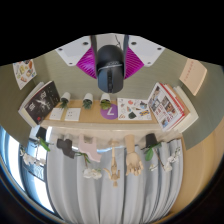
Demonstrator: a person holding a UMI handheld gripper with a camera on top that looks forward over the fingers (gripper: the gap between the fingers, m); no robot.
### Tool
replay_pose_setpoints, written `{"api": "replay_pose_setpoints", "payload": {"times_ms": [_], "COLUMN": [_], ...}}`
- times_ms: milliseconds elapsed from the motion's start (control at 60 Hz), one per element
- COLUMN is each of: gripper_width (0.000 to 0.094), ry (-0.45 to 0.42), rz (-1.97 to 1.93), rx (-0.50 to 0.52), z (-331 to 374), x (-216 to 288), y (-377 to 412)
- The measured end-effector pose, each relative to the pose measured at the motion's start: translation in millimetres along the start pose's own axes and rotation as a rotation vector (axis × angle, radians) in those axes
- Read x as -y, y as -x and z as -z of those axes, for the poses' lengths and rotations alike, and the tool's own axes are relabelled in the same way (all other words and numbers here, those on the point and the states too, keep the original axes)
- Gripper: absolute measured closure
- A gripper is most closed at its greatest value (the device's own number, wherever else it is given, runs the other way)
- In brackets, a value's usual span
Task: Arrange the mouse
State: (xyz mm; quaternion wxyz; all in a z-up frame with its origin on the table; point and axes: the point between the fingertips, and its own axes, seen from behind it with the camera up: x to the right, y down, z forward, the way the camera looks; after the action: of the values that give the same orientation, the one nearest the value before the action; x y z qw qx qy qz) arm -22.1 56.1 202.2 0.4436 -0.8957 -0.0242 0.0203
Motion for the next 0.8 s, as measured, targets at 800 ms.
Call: {"api": "replay_pose_setpoints", "payload": {"times_ms": [800], "gripper_width": [0.0294], "ry": [0.386], "rz": [-0.016], "rx": [-0.036], "z": [-90.7], "x": [-203.2], "y": [66.4]}}
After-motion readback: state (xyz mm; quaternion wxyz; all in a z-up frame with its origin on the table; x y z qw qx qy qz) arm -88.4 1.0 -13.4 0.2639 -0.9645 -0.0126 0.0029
